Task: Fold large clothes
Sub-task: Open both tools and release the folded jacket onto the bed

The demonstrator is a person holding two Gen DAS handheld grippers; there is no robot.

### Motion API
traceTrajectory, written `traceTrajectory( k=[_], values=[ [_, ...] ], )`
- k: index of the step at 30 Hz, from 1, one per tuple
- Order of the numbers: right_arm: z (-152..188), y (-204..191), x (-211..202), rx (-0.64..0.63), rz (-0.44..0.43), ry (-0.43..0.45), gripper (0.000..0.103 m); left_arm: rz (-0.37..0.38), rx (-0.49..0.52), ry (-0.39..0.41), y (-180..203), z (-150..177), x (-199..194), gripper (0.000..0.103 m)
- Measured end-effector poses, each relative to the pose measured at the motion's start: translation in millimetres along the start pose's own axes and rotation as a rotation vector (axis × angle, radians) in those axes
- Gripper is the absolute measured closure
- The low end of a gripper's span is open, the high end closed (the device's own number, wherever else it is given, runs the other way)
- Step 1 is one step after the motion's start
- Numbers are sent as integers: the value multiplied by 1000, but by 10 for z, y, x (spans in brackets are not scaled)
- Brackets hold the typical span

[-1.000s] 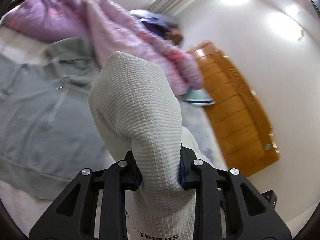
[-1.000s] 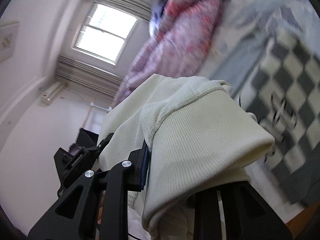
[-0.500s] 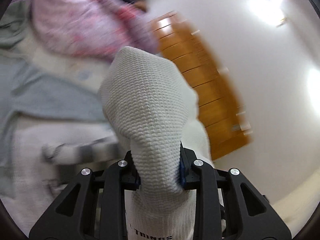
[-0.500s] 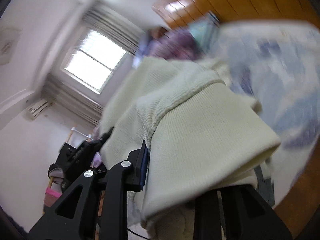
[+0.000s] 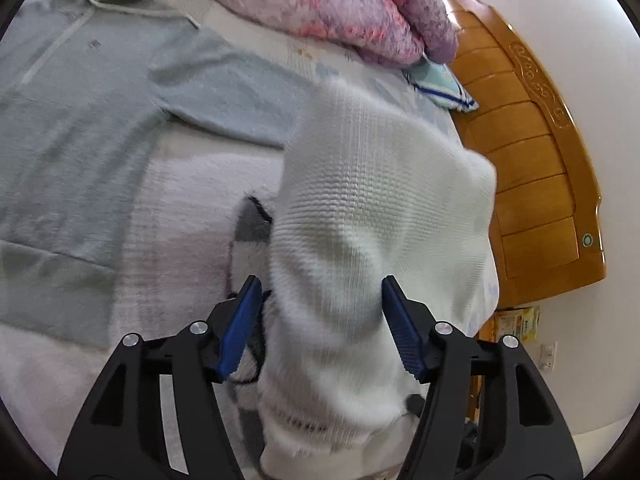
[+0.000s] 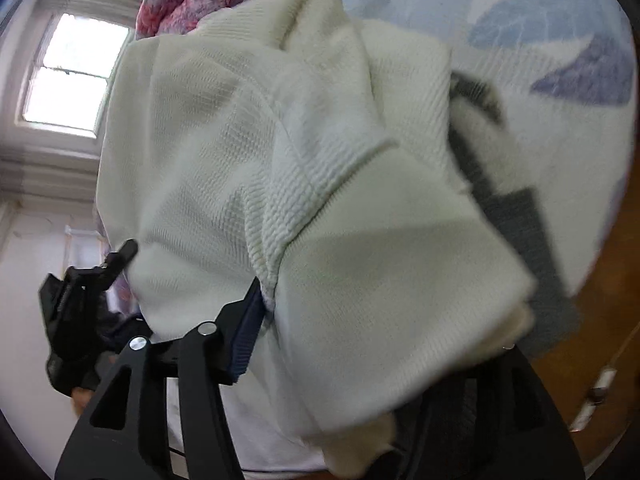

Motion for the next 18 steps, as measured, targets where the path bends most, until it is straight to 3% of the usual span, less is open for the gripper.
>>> traceTrajectory(
  k=[4,9,13,16,18],
  values=[
    [-26,-44,-388,-157,188,-32,44,-61,58,31,-41,199,-318,34],
    [-15,-421,-593,-399,293,35,44,-102,149,3,9,617,-326,34],
    [-39,-666,-153,-547,280,4,44,-200,179,-100,-113,980,87,35],
    [-56,-366,413,-570,333,-72,44,-219,159,-90,-226,1000,203,32],
    [-108,-298,477,-547,322,-67,42,-227,154,-101,-254,972,258,26]
  ],
)
Point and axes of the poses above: each gripper's, at about its wrist camera, not at the fingertips, and x roughly the way its jaws point, y to its right, z to its underside, the point moved 6 cm from there along x, roughly the way its jaws point, and after that the axes turned 4 degrees about -x, right-handed, at the moved point
